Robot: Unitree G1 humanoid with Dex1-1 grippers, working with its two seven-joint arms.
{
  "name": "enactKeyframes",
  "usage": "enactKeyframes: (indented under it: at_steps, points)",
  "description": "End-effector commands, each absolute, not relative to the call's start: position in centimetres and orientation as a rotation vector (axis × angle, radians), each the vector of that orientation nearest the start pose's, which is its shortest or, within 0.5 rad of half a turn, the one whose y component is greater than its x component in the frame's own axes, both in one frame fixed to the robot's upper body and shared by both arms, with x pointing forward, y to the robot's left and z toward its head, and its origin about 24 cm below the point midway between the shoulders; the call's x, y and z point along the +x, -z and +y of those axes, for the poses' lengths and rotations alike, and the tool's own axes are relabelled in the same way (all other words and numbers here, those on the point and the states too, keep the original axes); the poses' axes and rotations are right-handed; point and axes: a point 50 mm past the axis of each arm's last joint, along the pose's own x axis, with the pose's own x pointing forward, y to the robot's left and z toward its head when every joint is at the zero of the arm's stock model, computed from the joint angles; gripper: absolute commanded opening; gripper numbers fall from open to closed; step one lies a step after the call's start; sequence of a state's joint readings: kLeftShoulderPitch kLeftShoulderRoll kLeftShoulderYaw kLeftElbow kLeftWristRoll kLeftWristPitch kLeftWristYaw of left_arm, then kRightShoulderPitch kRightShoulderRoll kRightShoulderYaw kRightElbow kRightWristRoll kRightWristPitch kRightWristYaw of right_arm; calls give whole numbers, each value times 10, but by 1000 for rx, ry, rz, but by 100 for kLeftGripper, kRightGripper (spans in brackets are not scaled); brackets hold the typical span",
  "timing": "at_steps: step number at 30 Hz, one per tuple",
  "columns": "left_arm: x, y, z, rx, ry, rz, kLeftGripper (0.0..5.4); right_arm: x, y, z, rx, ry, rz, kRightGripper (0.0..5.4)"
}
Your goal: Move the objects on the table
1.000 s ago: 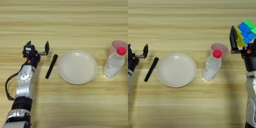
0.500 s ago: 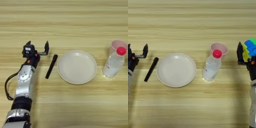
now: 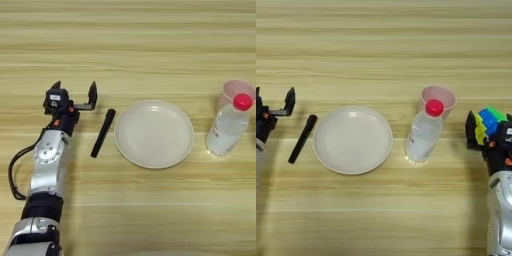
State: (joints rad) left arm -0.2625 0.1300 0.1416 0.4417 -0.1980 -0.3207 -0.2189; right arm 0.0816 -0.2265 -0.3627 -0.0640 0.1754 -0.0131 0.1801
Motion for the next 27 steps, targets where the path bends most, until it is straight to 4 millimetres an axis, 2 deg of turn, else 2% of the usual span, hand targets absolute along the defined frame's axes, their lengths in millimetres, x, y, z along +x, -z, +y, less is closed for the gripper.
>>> enactKeyframes:
  at_steps: [1, 14, 15, 22, 27]
  points:
    - [300, -52, 190, -54, 87, -178, 540, 229, -57, -272, -90, 181, -45, 419]
    - [299, -53, 193, -52, 78, -182, 540, 235, -40, -275, -122, 190, -4, 419]
    - [299, -53, 193, -52, 78, -181, 540, 236, -40, -275, -121, 191, -4, 448]
    - [300, -53, 194, -52, 79, -180, 540, 235, -46, -273, -121, 184, -42, 538]
    - [300, -52, 194, -53, 75, -180, 540, 232, -55, -274, -119, 196, -86, 538]
